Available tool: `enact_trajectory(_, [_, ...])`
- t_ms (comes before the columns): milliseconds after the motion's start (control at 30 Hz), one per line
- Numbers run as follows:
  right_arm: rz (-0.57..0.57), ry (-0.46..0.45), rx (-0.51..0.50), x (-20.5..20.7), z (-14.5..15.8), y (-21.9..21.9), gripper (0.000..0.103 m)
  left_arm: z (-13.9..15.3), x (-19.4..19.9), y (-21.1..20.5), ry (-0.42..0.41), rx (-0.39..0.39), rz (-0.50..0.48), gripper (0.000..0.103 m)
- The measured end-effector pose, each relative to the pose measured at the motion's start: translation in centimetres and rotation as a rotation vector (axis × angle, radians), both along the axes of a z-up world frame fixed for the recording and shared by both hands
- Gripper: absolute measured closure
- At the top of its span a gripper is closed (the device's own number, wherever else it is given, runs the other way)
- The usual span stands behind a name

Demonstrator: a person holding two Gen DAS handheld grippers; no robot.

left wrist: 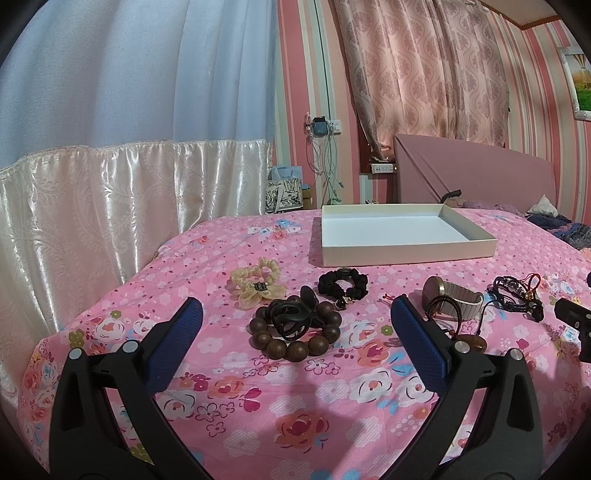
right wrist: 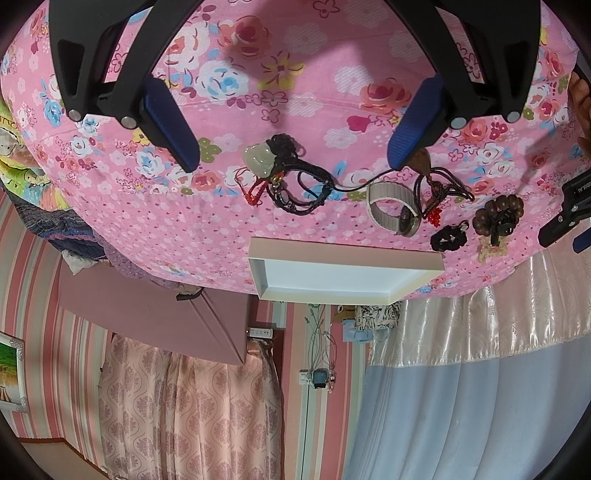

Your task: Organize jewelry

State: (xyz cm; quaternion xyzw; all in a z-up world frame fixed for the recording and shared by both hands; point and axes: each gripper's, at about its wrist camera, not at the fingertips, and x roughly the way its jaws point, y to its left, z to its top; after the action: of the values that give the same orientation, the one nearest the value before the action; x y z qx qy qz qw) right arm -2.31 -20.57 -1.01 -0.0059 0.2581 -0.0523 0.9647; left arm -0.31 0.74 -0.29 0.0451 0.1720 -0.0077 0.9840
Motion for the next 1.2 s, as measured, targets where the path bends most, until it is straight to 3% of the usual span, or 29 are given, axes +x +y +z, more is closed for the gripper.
enact_trajectory(433, [0.002,0.002,0.001,0.0,-0.1,0.0,0.002,-0.3,0.7,-0.8,0.003,0.001,-0.002,0.003])
enact_trajectory(667, [0.002,-0.025,0.003,-0.5,0.2,0.1,0.002,-0.5,1.4,-1.3,0.050,0.018,0.003,0.003])
enact_trajectory(833, [0.007,-0.068,0.038,-1.4,0.8,-0.5,0.002,-0.7,2.0,-2.0,0.109,0.070,-0.001,0.003])
enact_trajectory(1000, [0.026,-0.108,0.081,-2.1,1.3,-1.2,0.002,-0.9,2.6,-2.0,0.130,0.070,-0.004,0.003])
enact_trajectory(1200, [0.094,-0.053,0.153,-1.4,1.0,-3.1,0.002,-1.1,3.0,-2.6,0.134,0.098,0.008,0.003])
